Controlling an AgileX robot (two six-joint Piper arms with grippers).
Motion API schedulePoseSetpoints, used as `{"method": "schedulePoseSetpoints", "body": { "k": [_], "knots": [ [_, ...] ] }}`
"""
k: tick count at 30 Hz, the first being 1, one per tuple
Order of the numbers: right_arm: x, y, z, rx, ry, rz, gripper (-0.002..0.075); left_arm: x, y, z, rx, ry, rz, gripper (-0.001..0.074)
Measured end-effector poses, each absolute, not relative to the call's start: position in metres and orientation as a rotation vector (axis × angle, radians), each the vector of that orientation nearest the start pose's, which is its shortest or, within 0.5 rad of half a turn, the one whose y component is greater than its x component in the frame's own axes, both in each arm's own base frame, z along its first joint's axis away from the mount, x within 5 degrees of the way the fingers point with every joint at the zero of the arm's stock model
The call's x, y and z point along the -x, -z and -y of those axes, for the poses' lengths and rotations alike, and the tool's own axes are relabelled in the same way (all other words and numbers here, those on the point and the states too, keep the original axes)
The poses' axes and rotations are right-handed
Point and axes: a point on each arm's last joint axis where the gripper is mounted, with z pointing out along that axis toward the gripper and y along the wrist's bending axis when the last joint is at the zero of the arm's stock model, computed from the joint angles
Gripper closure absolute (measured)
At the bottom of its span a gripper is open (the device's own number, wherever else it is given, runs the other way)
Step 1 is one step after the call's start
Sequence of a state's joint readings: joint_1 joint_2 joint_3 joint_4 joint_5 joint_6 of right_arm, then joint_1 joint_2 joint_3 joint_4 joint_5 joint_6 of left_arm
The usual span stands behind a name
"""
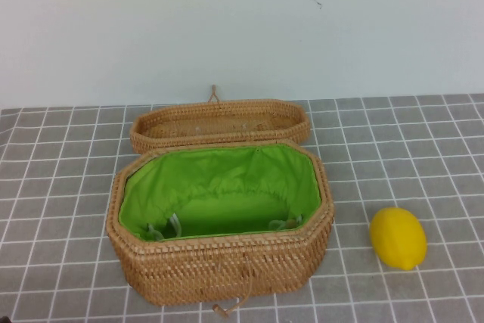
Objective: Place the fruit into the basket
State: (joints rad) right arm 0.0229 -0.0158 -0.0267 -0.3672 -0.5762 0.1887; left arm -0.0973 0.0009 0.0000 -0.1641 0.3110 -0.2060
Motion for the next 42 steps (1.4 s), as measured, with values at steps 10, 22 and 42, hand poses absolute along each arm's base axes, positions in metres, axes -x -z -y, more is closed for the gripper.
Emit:
{"method": "schedulePoseSetpoints", "body": {
  "k": [10, 22, 42],
  "knots": [
    [-0.013, -0.336, -0.002, 0.032, -0.021, -1.073, 0.0726, -0.054, -0.185, 0.010, 0.203, 0.373, -1.795, 0.0738],
    [-0.057, -0.435, -0.001, 0.155, 0.202, -1.127, 0.0726, -0.054, -0.185, 0.010, 0.203, 0.373, -1.795, 0.0738],
    [-0.214, -0.337, -0.037, 0.181, -0.390, -2.519, 0.0726, -0.054, -0.185, 0.010, 0.203, 0.373, -1.795, 0.0738]
  ]
}}
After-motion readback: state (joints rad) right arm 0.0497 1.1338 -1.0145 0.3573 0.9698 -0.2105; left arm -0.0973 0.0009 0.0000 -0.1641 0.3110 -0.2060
